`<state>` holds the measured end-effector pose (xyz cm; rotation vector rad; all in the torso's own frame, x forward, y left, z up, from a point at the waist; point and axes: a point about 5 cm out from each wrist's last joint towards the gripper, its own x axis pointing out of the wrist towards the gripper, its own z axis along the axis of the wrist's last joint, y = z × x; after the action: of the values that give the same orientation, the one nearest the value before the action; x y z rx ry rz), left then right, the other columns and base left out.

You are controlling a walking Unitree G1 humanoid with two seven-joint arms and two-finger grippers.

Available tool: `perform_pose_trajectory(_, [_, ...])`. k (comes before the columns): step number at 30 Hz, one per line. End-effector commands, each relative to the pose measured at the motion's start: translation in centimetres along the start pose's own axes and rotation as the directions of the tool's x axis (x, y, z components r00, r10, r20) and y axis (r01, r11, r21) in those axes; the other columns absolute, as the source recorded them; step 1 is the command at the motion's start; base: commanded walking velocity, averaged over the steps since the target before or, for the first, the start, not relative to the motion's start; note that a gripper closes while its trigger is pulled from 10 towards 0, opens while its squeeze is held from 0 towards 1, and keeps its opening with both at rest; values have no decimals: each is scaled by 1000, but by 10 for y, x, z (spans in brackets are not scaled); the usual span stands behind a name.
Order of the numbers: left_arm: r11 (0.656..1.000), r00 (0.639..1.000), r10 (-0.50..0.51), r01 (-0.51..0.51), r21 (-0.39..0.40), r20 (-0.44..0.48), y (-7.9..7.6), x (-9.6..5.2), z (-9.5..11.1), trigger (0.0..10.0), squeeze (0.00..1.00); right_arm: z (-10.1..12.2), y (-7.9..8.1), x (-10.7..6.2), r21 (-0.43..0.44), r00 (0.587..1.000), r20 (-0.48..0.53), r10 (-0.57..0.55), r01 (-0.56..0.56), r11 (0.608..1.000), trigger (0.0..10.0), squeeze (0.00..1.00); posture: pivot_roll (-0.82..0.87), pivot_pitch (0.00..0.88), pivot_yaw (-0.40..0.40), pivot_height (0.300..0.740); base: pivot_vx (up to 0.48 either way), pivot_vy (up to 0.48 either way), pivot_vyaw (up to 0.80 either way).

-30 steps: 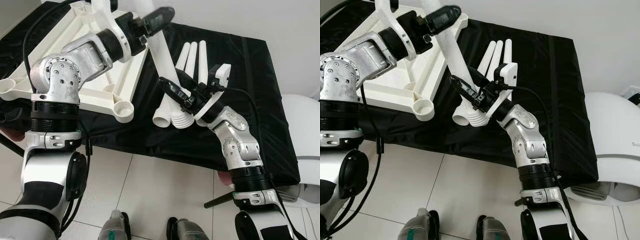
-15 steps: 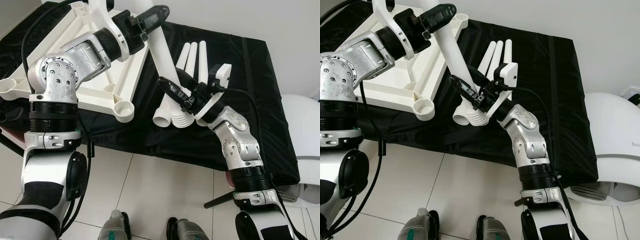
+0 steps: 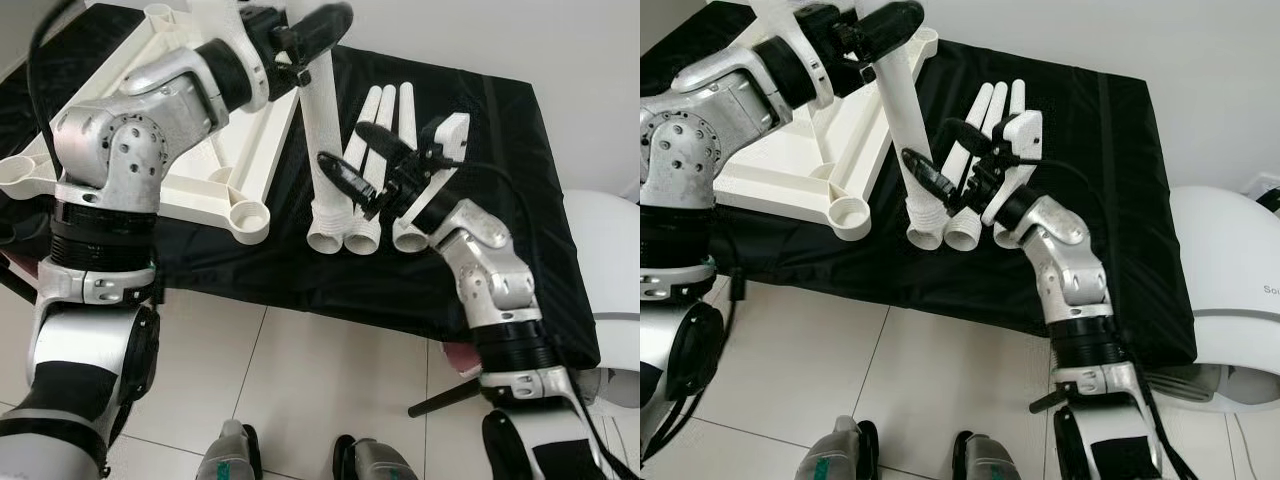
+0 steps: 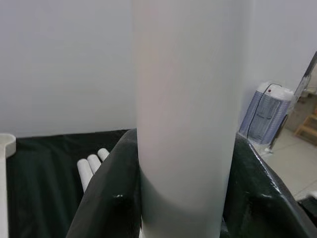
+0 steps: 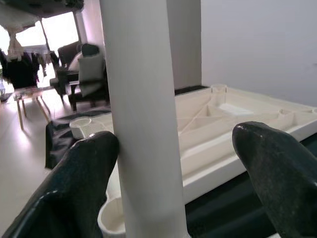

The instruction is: Building children table

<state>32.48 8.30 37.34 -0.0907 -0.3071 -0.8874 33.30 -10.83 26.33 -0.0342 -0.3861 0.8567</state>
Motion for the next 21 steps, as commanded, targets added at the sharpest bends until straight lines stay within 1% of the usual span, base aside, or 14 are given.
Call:
perform_pose_trajectory(1, [970,971,-237,237,60,4,-20,3,5,10000,0,0,0,1,-6,999,-47,14,-14,1000,10000,0,8,146,-49,740,0,0,0])
perform_pose_trajectory(2, [969,972,-235,234,84,2,-21,3,5,10000,0,-1,0,2,3,998,-65,20,-20,1000,10000,0,8,146,-49,740,0,0,0])
perform_pose_trajectory(4, [964,968,-252,251,82,-1,-26,7,6,10000,0,2,3,6,37,995,-75,60,-58,998,10000,0,7,147,-50,740,0,0,0])
perform_pose_trajectory(5, [964,968,-252,251,82,-1,-26,7,6,10000,0,2,3,6,37,995,-75,60,-58,998,10000,0,7,147,-50,740,0,0,0])
perform_pose_trajectory(9, [941,950,-312,310,136,-9,-41,12,6,10000,0,7,8,17,15,989,-99,111,-110,994,10000,0,7,153,-56,740,0,0,0])
perform_pose_trajectory(10, [941,950,-312,310,136,-9,-41,12,6,10000,0,7,8,17,15,989,-99,111,-110,994,10000,0,7,153,-56,740,0,0,0])
perform_pose_trajectory(12, [932,940,-342,339,130,-2,-48,15,6,10000,0,7,14,21,22,983,-101,156,-155,988,10000,0,13,155,-58,740,0,0,0])
perform_pose_trajectory(16, [926,934,-358,355,131,0,-52,17,7,10000,0,5,17,24,24,977,-110,181,-179,983,10000,0,16,156,-60,740,0,0,0])
perform_pose_trajectory(20, [911,924,-381,377,168,-9,-55,18,11,10000,0,-1,18,24,26,967,-168,191,-190,981,10000,0,24,157,-62,740,0,0,0])
perform_pose_trajectory(21, [911,924,-381,377,168,-9,-55,18,11,10000,0,-1,18,24,26,967,-168,191,-190,981,10000,0,24,157,-62,740,0,0,0])
